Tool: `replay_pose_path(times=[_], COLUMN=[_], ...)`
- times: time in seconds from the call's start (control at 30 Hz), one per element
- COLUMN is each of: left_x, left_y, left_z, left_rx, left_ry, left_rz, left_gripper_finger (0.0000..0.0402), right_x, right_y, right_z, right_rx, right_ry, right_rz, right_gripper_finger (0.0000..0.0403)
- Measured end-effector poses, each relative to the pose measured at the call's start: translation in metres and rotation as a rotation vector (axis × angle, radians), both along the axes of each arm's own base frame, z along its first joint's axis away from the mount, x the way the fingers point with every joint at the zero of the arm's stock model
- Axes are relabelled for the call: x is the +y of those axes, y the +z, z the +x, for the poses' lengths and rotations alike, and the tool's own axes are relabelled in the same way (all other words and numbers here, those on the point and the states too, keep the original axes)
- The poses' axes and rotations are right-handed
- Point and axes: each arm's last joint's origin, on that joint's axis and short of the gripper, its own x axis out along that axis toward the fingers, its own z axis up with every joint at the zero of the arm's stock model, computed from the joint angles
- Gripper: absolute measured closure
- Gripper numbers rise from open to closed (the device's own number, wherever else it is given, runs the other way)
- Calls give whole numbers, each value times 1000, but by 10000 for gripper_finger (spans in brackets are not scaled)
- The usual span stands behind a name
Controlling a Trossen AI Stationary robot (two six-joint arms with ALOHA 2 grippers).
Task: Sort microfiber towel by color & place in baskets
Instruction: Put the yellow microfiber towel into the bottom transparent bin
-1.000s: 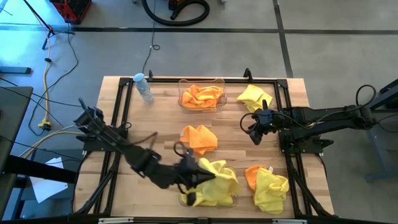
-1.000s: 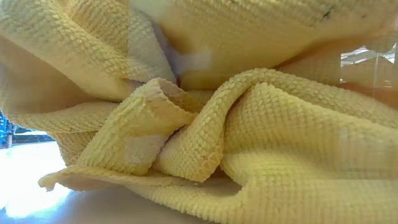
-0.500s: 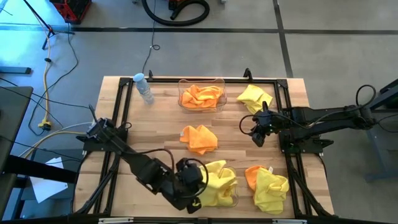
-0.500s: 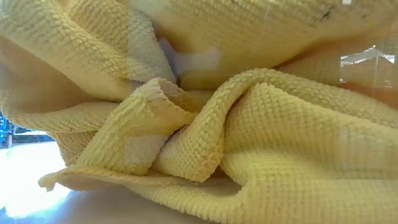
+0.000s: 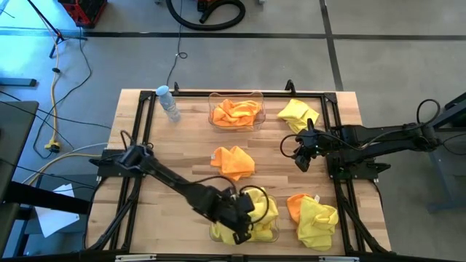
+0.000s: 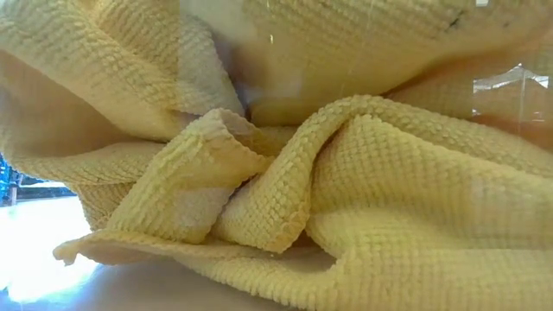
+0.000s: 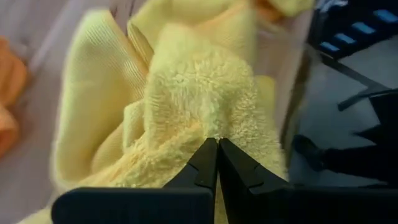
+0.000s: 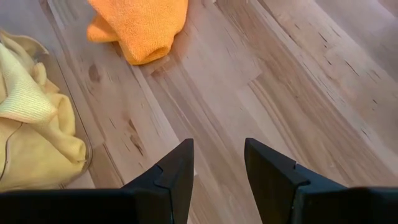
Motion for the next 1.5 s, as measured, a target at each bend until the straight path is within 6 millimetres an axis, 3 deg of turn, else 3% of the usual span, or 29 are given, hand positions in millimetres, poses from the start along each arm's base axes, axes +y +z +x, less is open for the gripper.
replay_pose_path(times=[0.33, 0.5, 0.83, 1.2, 1.5], left_x=[7, 13, 15, 4, -3], left_y=[-82, -95, -76, -31, -3], left_z=[37, 44, 45, 54, 38], left_rx=[173, 212, 168, 48, 69], left_ry=[105, 142, 194, 235, 348], left_rz=[-174, -227, -273, -363, -295], left_gripper_finger=[400, 374, 297, 316, 334], right_x=[0, 0, 0, 0, 0], right_y=[0, 0, 0, 0, 0], right_z=[0, 0, 0, 0, 0], right_rx=[-2, -2, -1, 1, 0], right_ry=[-2, -2, -2, 14, 27], right_rz=[-17, -16, -16, -26, -35], right_gripper_finger=[265, 265, 265, 265, 265])
